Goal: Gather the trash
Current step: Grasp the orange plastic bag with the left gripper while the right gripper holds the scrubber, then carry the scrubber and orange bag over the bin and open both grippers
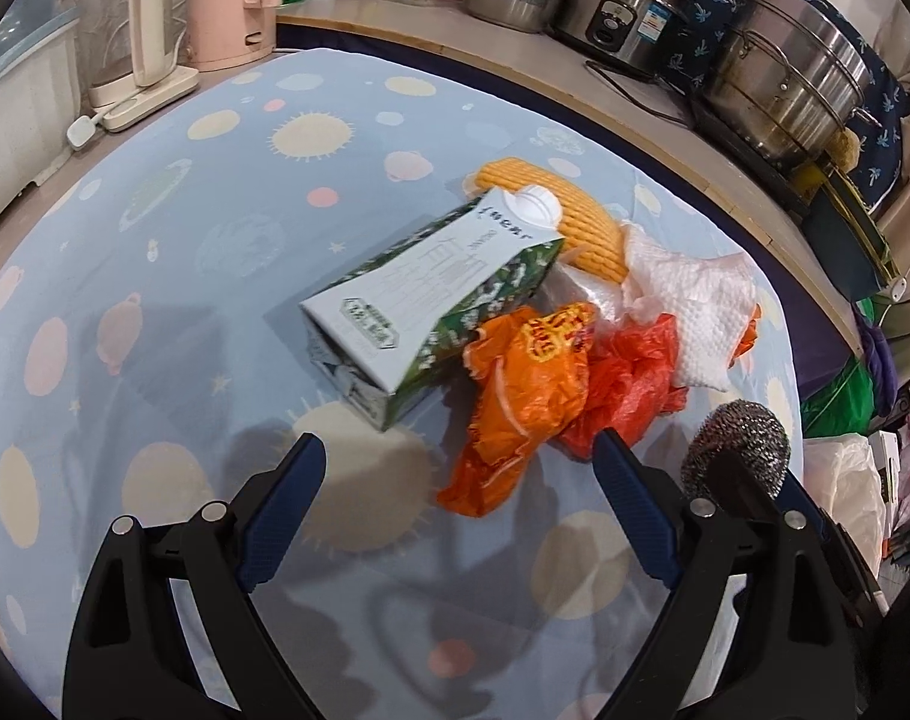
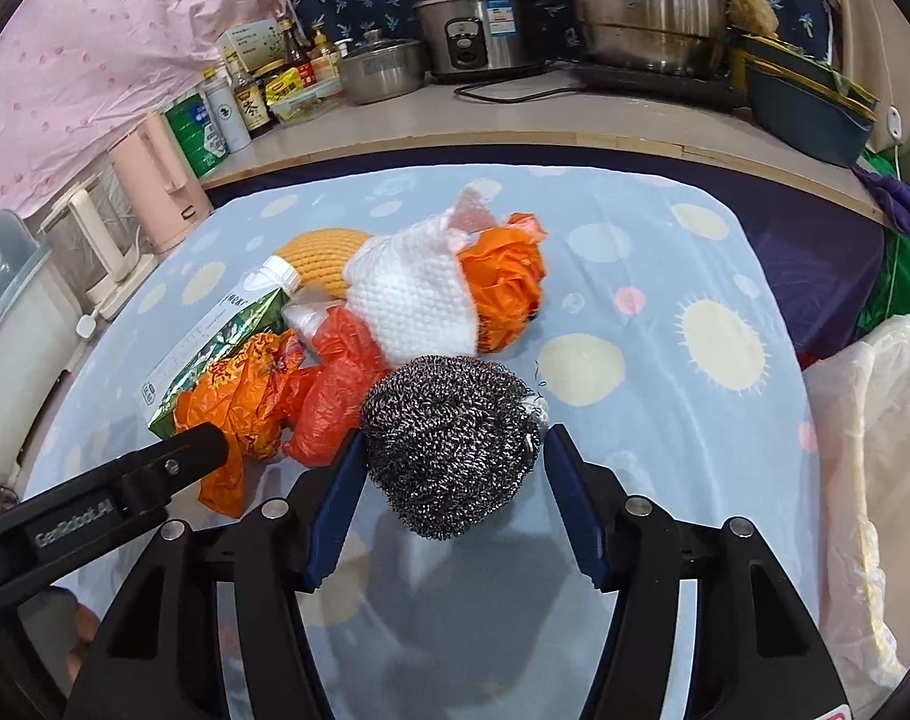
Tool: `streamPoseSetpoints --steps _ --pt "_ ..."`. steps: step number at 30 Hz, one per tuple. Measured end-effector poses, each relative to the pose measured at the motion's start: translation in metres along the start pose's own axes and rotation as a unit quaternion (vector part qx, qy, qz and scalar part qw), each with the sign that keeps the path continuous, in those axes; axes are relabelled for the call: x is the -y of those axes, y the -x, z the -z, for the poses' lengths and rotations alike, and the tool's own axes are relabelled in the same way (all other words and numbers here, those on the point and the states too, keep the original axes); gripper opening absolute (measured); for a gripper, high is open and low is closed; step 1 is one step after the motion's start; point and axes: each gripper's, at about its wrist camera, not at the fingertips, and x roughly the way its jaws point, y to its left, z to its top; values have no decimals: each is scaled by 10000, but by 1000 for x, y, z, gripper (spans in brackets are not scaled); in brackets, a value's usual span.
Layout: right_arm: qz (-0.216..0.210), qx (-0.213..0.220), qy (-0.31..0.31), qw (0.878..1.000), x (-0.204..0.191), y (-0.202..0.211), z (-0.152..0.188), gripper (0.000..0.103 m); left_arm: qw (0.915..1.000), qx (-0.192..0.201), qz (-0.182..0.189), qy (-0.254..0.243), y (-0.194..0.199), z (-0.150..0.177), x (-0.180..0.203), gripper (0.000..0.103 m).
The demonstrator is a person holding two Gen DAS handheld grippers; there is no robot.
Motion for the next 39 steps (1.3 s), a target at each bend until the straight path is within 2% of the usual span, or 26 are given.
streamPoseSetpoints --steps 2,8,10,12,19,39 --pt "14 26 -43 10000 5 4 0 58 10000 14 -9 -63 -2 0 7 83" --pt "44 51 -136 9999 11 8 2 58 9998 -140 21 -115 -13 -3 15 54" --pt "40 49 -153 9999 12 9 3 58 9997 -188 26 -134 -15 -3 16 37" --pt "20 44 -167 9998 13 10 4 58 9995 -261 60 -172 -16 -2 17 26" --pt "-55 83 -176 9998 13 19 7 58 9991 -67 3 -420 1 6 24 24" --pt "-85 572 -463 9973 44 84 13 58 9960 341 285 -773 79 26 49 24"
